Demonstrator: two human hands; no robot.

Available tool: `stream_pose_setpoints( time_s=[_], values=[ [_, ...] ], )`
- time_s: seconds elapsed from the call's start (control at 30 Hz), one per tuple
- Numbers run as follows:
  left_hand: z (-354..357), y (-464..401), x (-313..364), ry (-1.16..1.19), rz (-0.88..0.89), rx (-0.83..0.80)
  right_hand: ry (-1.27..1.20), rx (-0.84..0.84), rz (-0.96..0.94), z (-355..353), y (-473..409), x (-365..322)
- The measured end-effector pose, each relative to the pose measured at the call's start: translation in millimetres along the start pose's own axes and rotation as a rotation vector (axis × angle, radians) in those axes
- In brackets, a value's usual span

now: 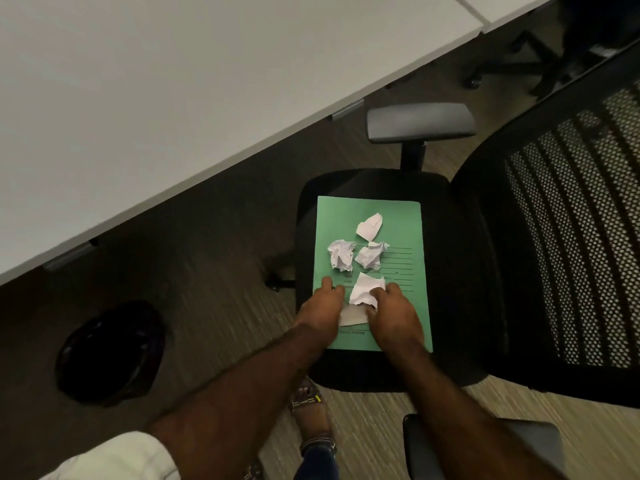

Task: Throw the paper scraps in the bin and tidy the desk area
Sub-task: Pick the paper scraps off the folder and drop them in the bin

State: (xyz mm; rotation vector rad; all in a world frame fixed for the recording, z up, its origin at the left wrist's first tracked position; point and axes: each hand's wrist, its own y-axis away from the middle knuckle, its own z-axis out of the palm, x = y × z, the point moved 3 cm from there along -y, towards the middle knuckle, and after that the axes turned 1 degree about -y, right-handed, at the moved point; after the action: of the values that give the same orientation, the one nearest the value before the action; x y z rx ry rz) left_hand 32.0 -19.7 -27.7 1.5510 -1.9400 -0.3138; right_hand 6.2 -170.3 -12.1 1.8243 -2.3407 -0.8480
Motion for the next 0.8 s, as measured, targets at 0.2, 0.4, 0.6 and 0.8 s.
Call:
stream_pose_setpoints(
  time_s=[0.2,0.4,0.6,0.8],
  values=[
    [6,-1,-12,0.064,-0.048,-0.004,-0.066,0.087,0.041,10,5,-3],
    [10,2,-22,0.216,-0.108,0.051,-0.259,0.199,0.195,10,19,1],
    [-2,18,-45,0.443,-0.178,0.115,-0.354,0.329,0.288,-5,35,-4],
    [-13,53,-87,0.758,-0.326,0.17,-0.391,0.355,0.209,-2,60,-50]
  ],
)
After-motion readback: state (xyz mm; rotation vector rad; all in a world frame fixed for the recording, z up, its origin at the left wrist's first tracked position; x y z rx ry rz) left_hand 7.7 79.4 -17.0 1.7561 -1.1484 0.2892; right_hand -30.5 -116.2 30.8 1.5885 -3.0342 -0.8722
